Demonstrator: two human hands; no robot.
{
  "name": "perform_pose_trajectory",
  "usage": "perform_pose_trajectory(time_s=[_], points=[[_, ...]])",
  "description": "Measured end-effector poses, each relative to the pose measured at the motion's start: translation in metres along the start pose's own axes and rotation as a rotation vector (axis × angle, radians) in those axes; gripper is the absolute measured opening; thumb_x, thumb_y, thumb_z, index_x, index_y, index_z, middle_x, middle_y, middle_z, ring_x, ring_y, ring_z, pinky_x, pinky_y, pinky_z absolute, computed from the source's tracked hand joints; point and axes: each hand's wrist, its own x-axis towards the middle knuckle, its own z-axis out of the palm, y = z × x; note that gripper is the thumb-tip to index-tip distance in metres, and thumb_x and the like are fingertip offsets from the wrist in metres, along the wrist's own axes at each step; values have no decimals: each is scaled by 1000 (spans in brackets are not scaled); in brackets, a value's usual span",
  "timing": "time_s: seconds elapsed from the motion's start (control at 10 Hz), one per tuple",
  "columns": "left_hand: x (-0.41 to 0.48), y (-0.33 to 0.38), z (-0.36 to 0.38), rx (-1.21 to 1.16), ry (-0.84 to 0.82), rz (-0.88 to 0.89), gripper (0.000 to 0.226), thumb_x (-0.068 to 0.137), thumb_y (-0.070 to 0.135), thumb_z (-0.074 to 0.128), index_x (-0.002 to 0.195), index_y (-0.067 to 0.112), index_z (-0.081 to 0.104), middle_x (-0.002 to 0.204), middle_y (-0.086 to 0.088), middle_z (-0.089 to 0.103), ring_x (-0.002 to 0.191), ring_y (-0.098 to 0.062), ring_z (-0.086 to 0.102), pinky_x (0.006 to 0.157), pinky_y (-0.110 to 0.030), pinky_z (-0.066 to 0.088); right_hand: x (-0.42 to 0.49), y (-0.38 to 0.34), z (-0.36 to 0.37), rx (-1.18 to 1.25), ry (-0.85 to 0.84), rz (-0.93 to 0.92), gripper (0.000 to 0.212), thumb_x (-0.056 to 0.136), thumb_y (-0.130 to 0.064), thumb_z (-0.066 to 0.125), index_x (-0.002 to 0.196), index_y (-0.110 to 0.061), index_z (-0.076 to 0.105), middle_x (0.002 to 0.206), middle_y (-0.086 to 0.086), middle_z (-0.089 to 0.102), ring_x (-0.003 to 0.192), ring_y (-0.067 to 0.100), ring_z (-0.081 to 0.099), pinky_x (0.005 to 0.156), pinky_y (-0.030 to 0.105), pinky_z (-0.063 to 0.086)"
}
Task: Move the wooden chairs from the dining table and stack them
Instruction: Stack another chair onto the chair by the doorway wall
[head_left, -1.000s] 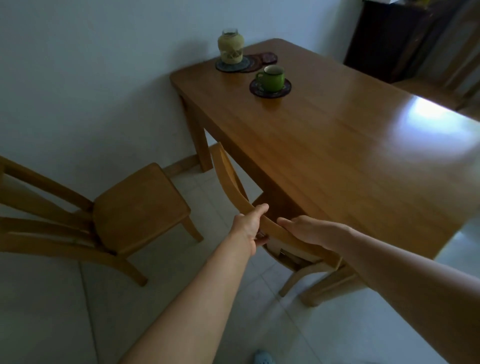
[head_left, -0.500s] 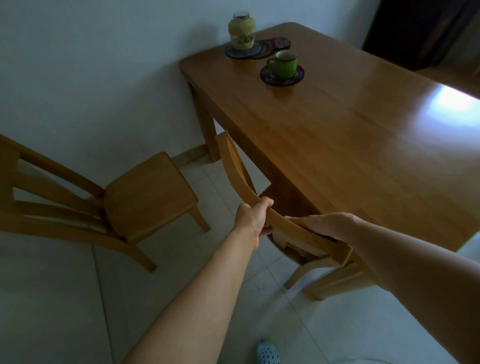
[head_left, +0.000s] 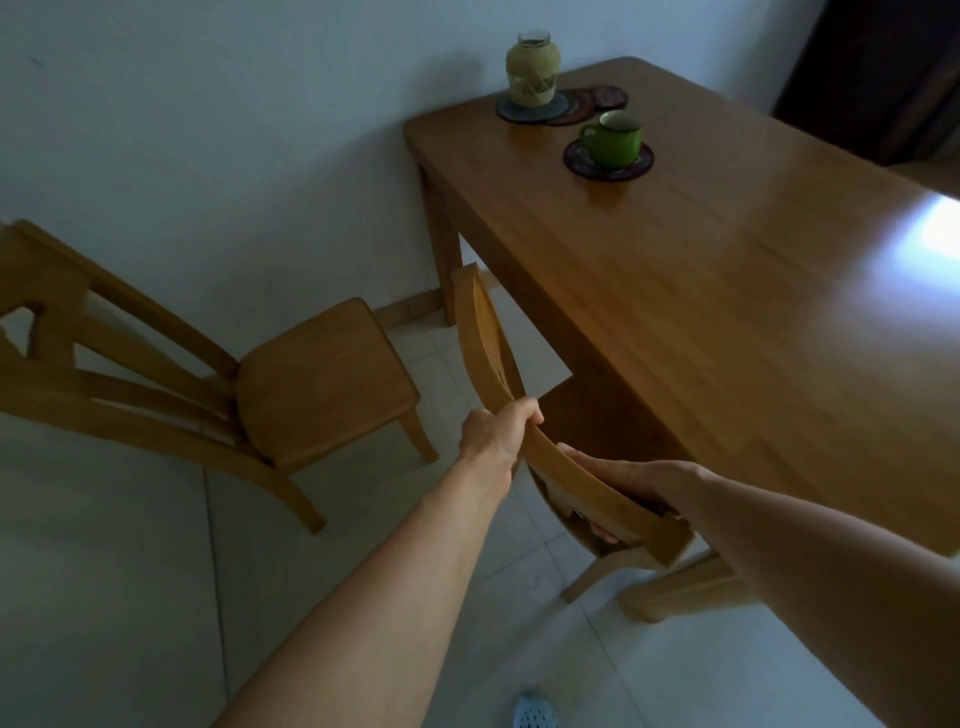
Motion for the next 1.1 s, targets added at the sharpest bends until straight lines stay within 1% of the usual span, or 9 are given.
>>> perform_pose_trajectory(time_s=[0.1,0.2,0.3,0.4,0.5,0.6,0.8,1.0,1.1], points=[[-6,-2,-25,-44,23,-40,36,74,26,68,104,11,56,96,-11,61,84,-21,59,67,-33,51,11,-7,24,-14,20,8,38,93,-64,33,84,-29,45,91,-5,52,77,8,52,81,26,47],[-15,-8,-59,-112,-6,-38,17,75,18,64,88,11,56,86,-11,59,83,-25,60,71,-39,54,23,-17,47,-8,-97,134,61,84,-76,35,94,-18,53,98,4,58,85,14,56,100,33,43],[-21,-18,-93,-148,-8,-81,24,76,16,62,99,11,56,93,-13,60,86,-27,61,59,-36,51,37,-24,80,-47,-157,194,76,75,-83,35,99,-14,53,98,8,58,86,18,56,104,37,41],[-30,-33,-130,-158,14,-87,24,78,16,61,101,11,56,97,-14,61,89,-28,61,60,-35,50,48,-23,119,-65,-158,179,77,72,-85,39,97,-14,57,93,7,61,83,19,59,103,39,43],[-43,-49,-167,-176,50,-65,16,77,14,61,92,10,55,92,-12,58,87,-27,59,72,-37,52,52,-24,161,-90,-181,155,77,71,-87,39,91,-15,58,80,5,63,73,18,60,91,36,48],[-57,-66,-204,-173,71,-60,12,78,12,59,87,11,52,87,-11,56,84,-26,57,76,-37,51,53,-26,202,-118,-178,146,75,71,-87,37,88,-17,57,76,3,63,70,17,61,85,34,49],[-86,-103,-276,-216,109,-51,7,77,11,60,81,11,54,81,-9,58,78,-25,57,76,-38,50,57,-26,282,-193,-183,132,78,65,-90,39,89,-19,60,72,-1,67,68,15,65,77,32,52],[-105,-139,-340,-254,165,-26,25,74,10,61,99,6,58,93,-12,60,86,-28,59,76,-39,50,63,-21,361,-246,-168,131,82,65,-93,35,91,-19,62,72,-2,69,72,15,67,80,33,54],[-117,-152,-369,-264,196,-27,17,74,9,61,91,8,60,89,-11,61,85,-28,59,72,-38,49,63,-23,396,-256,-178,141,85,66,-92,34,98,-19,62,87,1,69,85,18,66,91,37,51]])
